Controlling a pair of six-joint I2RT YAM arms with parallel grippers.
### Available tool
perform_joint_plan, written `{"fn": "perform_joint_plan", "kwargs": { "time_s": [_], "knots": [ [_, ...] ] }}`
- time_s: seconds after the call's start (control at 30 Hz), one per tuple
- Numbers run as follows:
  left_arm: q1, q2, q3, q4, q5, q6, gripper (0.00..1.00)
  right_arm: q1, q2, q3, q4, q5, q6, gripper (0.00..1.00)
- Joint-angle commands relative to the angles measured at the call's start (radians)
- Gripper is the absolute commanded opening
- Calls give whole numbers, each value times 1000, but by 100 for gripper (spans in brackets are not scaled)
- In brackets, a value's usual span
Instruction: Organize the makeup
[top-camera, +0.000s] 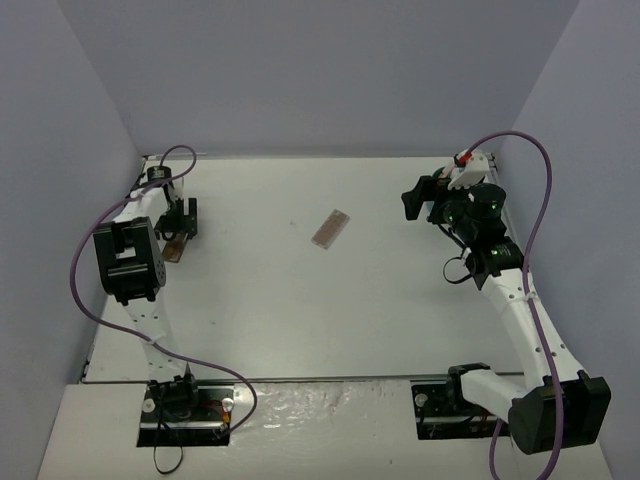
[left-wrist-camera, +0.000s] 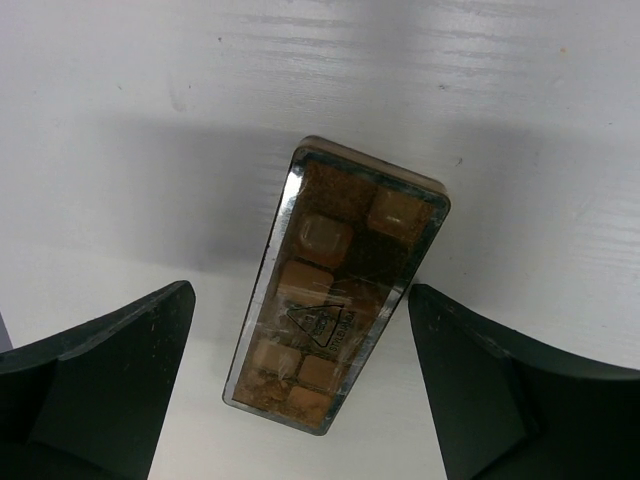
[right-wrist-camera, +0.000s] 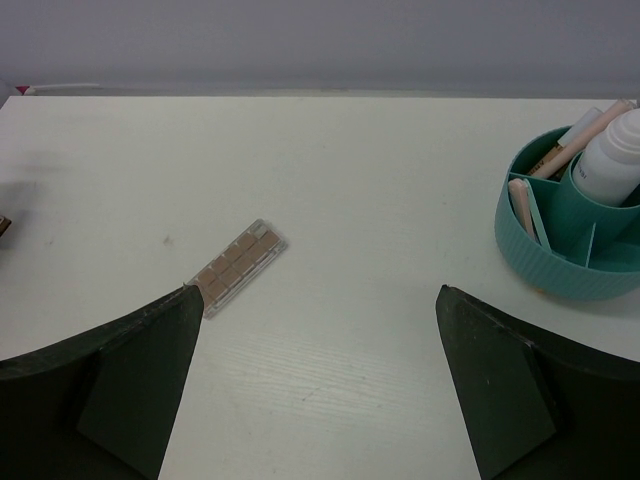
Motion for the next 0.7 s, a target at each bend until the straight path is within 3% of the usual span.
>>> {"fn": "perform_joint_plan", "kwargs": {
  "time_s": [0.0, 0.3, 0.47, 0.67],
  "knots": [
    [-2, -13, -18, -56, 63, -41, 82, 10, -17, 10, 55, 10, -11, 100],
    [-3, -16, -101, -65, 66, -57, 62, 16, -33, 7, 54, 7, -11, 100],
    [-6, -46, -151, -49, 111, -77, 45, 16, -41, 2, 55, 1, -9, 100],
    [-18, -118, -187, -29, 184, -110, 17, 17, -56, 1, 55, -17, -1, 100]
  ]
}}
